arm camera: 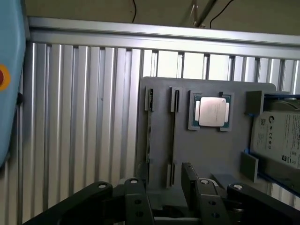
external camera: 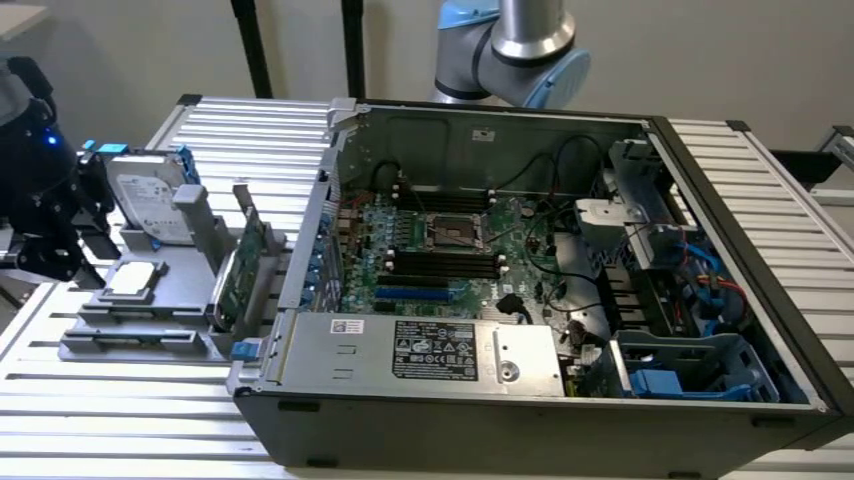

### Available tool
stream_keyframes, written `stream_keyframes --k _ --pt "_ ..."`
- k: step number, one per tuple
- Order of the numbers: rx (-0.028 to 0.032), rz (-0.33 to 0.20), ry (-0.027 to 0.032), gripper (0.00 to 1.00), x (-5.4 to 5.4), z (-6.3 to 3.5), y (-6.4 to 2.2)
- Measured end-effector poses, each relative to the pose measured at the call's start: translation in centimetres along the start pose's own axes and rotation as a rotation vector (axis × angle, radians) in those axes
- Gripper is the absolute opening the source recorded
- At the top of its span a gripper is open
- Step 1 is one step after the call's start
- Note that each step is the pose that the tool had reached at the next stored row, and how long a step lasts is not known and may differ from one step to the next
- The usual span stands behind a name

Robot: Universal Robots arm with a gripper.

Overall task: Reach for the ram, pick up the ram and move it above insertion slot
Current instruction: 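Pick up the ram and move it above insertion slot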

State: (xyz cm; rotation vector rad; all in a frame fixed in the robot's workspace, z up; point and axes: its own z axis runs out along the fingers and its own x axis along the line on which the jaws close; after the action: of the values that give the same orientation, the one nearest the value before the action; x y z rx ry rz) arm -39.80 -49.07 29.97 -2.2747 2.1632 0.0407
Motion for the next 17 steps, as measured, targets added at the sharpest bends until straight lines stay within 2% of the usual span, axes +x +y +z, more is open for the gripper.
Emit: stream_keyframes --k 17 --pt "0.0006 0.005 -0.0008 0.42 1.3 3.08 -0.01"
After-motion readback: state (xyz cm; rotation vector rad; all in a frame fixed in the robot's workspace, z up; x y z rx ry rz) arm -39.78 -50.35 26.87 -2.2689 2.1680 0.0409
